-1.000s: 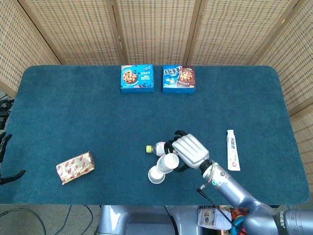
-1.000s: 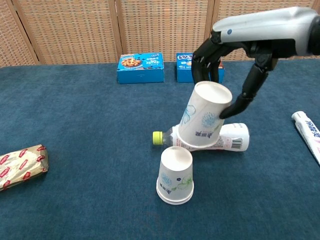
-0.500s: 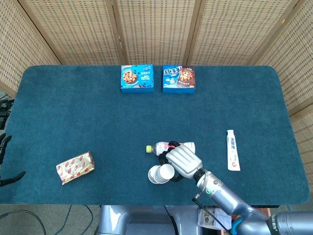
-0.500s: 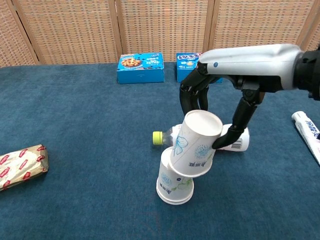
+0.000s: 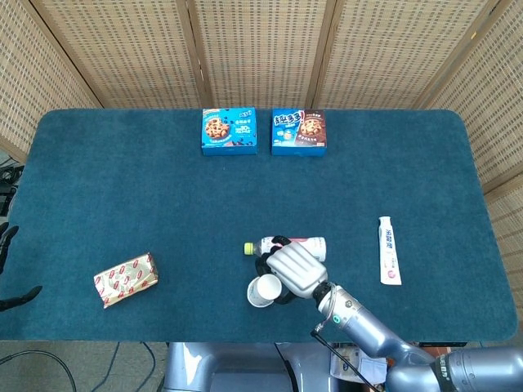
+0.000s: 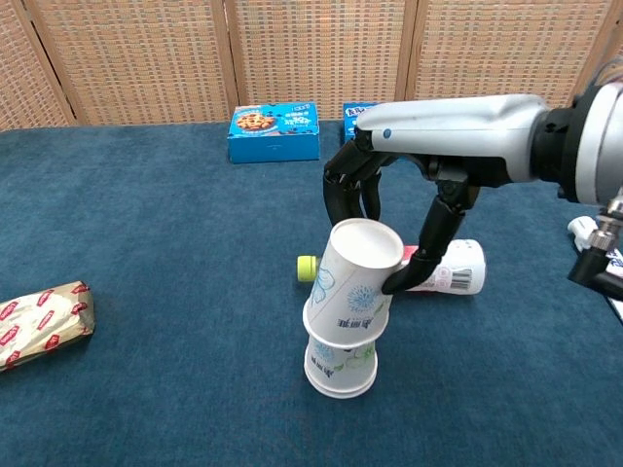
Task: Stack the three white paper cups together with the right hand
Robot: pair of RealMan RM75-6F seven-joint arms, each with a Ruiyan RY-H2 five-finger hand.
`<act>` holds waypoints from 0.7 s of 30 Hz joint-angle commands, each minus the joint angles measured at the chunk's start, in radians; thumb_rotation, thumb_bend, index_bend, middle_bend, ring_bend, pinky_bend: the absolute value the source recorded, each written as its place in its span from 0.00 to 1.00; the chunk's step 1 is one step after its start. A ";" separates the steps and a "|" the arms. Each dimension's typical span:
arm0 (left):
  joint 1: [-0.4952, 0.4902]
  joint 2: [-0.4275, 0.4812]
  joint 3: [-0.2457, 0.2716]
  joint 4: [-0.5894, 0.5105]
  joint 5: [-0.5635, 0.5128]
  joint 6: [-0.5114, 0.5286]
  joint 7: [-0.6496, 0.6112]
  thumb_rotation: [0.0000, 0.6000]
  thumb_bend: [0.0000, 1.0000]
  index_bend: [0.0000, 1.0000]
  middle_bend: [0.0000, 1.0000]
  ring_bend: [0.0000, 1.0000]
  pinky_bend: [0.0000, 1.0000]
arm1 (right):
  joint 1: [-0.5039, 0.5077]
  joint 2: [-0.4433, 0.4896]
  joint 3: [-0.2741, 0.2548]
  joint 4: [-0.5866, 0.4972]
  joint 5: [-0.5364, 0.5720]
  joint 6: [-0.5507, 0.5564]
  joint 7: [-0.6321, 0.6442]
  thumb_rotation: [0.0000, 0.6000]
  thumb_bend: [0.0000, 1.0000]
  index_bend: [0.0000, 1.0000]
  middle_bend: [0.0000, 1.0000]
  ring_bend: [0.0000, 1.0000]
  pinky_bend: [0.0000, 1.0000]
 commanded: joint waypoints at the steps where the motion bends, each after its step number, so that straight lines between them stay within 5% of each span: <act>1: 0.001 0.001 0.000 0.001 0.000 0.000 -0.005 1.00 0.13 0.00 0.00 0.00 0.00 | 0.004 -0.004 -0.001 0.002 0.006 0.006 -0.011 1.00 0.32 0.52 0.58 0.45 0.23; 8: 0.001 0.002 0.000 0.002 0.001 0.002 -0.006 1.00 0.13 0.00 0.00 0.00 0.00 | 0.009 -0.013 -0.006 0.010 0.009 0.019 -0.037 1.00 0.33 0.52 0.57 0.45 0.23; 11: 0.001 0.001 0.000 0.002 0.001 0.002 -0.004 1.00 0.13 0.00 0.00 0.00 0.00 | 0.012 -0.016 -0.010 0.010 0.014 0.015 -0.039 1.00 0.32 0.50 0.49 0.44 0.23; 16: 0.001 0.001 -0.001 0.002 0.000 0.001 -0.002 1.00 0.13 0.00 0.00 0.00 0.00 | 0.038 0.028 -0.033 -0.009 0.044 -0.055 -0.049 1.00 0.01 0.04 0.05 0.12 0.11; 21: -0.001 0.001 -0.002 0.002 -0.003 -0.003 -0.004 1.00 0.13 0.00 0.00 0.00 0.00 | 0.038 0.071 -0.039 -0.054 0.025 -0.040 -0.062 1.00 0.00 0.00 0.00 0.00 0.00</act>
